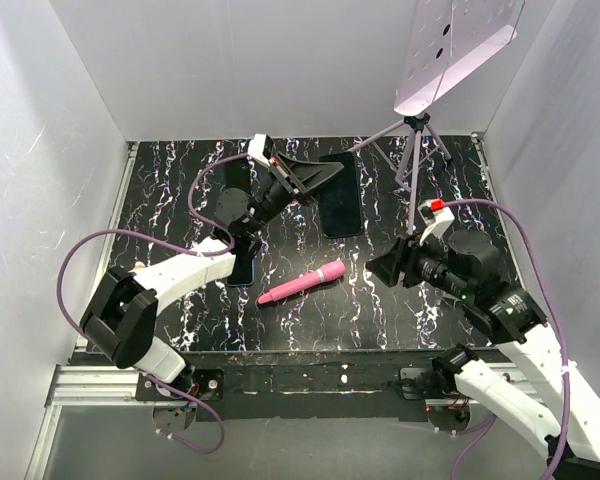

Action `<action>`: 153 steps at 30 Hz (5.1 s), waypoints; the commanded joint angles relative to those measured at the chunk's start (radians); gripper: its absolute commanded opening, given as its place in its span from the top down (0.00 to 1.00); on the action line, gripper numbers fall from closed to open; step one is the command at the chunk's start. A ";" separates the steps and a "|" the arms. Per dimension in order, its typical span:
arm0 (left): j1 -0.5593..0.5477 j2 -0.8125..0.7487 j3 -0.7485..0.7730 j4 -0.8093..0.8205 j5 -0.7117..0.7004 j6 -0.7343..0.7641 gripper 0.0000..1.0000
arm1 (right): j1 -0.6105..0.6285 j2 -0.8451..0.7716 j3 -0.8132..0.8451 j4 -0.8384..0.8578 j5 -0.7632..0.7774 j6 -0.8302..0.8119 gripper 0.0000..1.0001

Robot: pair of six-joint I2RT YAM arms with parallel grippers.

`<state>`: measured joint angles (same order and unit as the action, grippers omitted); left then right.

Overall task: Take the phone out of the phone case
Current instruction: Remove the phone case from the phone, then place the phone case at the center of the board.

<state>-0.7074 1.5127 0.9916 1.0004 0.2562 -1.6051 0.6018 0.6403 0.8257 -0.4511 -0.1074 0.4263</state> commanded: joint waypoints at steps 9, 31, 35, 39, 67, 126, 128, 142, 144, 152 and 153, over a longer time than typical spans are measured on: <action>0.057 -0.082 0.073 -0.105 0.141 0.165 1.00 | -0.072 0.127 0.385 -0.157 -0.412 0.307 0.46; 0.057 -0.078 0.024 -0.065 0.202 0.119 1.00 | -0.157 0.190 0.263 0.129 -0.515 0.439 0.67; 0.056 -0.080 0.028 -0.068 0.207 0.122 1.00 | -0.158 0.188 0.236 0.164 -0.535 0.466 0.68; 0.051 -0.083 0.027 -0.074 0.212 0.123 1.00 | -0.158 0.194 0.224 0.202 -0.535 0.486 0.72; -0.006 -0.080 -0.008 -0.169 0.193 0.160 0.89 | -0.163 0.248 0.061 0.437 -0.549 0.601 0.99; -0.012 -0.185 -0.136 -0.246 0.291 0.367 0.78 | -0.275 0.197 0.052 0.678 -0.692 0.917 0.99; -0.010 -0.140 -0.099 -0.237 0.305 0.359 0.89 | -0.274 0.202 0.044 0.661 -0.701 0.905 0.99; 0.361 0.255 0.327 -1.091 0.179 0.810 1.00 | -0.241 0.041 -0.022 0.128 -0.598 0.594 0.99; 0.404 0.366 0.434 -1.135 0.211 0.847 1.00 | -0.241 0.009 -0.028 0.098 -0.577 0.588 0.99; 0.525 0.753 0.847 -1.345 0.226 0.876 1.00 | -0.241 -0.018 -0.033 0.072 -0.549 0.580 0.99; 0.531 0.761 0.860 -1.349 0.212 0.876 1.00 | -0.241 -0.014 -0.034 0.072 -0.546 0.580 0.99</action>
<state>-0.2100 2.2417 1.7397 -0.2382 0.4454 -0.7509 0.3595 0.6285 0.7860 -0.4175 -0.6739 1.0294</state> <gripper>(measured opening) 0.099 0.161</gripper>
